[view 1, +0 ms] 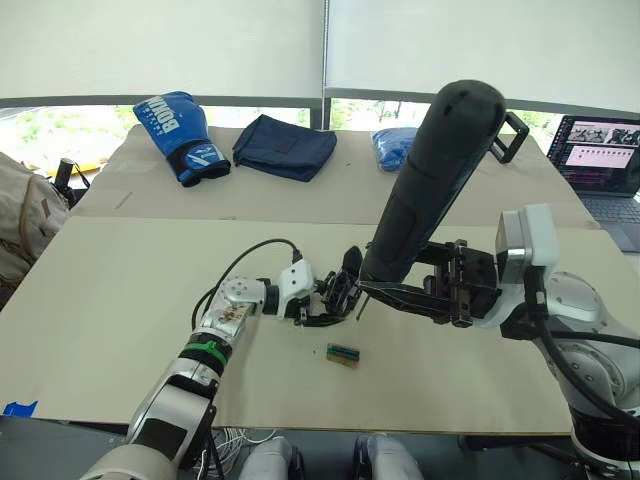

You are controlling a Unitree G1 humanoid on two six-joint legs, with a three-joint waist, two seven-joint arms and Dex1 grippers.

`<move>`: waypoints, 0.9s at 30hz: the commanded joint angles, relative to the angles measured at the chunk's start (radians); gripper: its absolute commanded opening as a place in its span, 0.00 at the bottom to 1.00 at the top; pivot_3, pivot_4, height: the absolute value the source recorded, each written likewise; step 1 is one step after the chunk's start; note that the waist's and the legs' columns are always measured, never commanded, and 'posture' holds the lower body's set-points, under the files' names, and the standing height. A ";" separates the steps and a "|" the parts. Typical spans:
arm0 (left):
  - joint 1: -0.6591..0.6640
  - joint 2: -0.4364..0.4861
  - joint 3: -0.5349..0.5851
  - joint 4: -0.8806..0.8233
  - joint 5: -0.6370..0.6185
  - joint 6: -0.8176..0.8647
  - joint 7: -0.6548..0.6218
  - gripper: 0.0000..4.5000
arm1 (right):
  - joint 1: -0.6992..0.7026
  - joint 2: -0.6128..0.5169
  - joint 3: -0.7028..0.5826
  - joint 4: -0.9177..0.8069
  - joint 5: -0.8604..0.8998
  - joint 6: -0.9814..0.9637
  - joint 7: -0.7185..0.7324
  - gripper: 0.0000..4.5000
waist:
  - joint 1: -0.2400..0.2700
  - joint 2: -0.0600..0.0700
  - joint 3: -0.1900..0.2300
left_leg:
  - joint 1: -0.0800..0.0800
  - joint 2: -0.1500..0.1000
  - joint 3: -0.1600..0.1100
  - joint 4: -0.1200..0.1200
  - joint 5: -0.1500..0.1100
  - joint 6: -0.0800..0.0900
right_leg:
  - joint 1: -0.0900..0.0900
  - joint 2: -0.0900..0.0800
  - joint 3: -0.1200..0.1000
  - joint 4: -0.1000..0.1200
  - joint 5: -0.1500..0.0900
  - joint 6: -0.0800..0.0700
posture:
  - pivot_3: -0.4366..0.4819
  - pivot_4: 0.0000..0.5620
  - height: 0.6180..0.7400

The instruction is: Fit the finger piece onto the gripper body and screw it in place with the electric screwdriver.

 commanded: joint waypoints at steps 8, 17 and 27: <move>0.179 0.009 0.028 -0.335 -0.020 0.205 0.134 0.99 | -0.013 -0.002 -0.029 -0.034 0.028 -0.011 0.002 0.44 | -0.001 0.000 0.000 | 0.000 0.000 0.000 0.000 0.000 0.000 | 0.000 0.000 0.001 0.001 0.000 0.000 | 0.48 0.27 1.00; 0.251 -0.012 -0.008 -0.444 0.000 0.263 0.213 0.99 | -0.022 0.003 -0.020 -0.029 0.021 -0.012 0.002 0.44 | 0.003 0.000 0.000 | 0.000 0.000 0.000 0.000 0.000 0.000 | 0.000 -0.001 0.001 0.001 0.000 0.000 | 0.48 0.27 1.00; 0.230 -0.015 -0.015 -0.408 0.014 0.269 0.254 0.62 | -0.031 0.009 -0.015 -0.025 0.012 -0.016 -0.003 0.44 | 0.002 0.000 0.000 | 0.001 0.000 0.000 0.000 0.000 0.000 | 0.000 -0.001 0.001 0.001 0.000 0.000 | 0.48 0.27 1.00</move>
